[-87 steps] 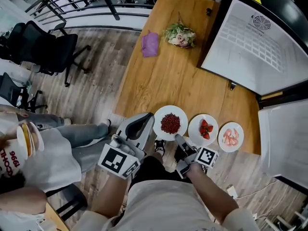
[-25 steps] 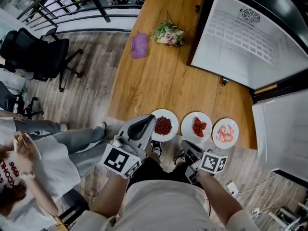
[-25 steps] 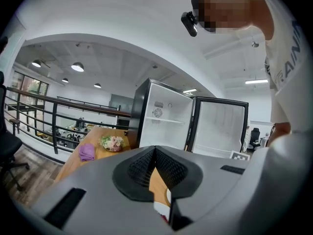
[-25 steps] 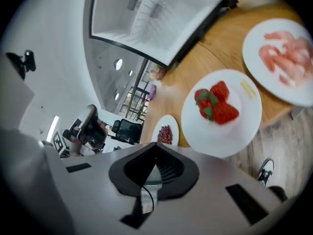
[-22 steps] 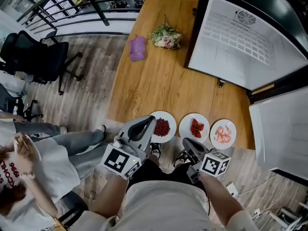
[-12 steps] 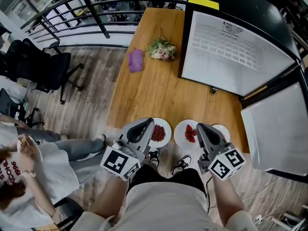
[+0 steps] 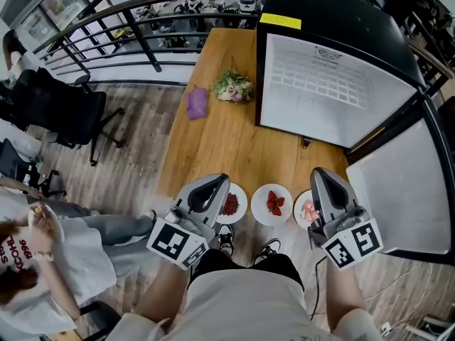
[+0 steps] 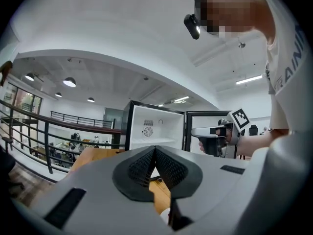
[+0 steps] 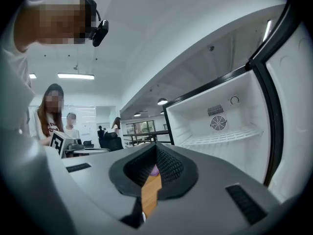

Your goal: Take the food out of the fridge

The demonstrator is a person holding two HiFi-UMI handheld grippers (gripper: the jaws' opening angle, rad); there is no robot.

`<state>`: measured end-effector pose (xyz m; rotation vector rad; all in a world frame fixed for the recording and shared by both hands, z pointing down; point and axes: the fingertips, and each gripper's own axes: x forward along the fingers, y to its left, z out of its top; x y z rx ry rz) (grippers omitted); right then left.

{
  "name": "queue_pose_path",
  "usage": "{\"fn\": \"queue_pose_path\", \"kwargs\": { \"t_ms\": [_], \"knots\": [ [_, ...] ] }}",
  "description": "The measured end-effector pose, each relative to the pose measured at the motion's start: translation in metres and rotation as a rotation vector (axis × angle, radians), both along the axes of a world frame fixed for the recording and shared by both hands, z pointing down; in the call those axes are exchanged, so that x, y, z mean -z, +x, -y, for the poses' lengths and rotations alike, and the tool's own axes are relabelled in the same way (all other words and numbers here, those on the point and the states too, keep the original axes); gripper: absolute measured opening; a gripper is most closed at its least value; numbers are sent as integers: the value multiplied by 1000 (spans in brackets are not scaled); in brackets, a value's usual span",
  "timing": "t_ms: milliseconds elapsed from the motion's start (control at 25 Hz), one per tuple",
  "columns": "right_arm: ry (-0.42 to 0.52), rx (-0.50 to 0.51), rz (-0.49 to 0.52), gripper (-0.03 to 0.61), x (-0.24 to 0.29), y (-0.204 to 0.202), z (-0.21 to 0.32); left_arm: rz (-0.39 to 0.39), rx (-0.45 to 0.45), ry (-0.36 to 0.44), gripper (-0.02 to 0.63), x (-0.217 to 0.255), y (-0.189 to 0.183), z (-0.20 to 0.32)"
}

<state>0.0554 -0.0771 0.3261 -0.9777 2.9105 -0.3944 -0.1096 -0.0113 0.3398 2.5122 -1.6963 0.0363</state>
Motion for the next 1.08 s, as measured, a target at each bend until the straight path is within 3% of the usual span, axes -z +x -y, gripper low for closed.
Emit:
{"fn": "queue_pose_path", "kwargs": {
  "t_ms": [240,1080],
  "knots": [
    [59,-75,-34,18,4,15,5,14,-18,23,6,8,5,5],
    [50,-78,-59,18,-4,14,5,7,-22,28,6,7,5,10]
  ]
}}
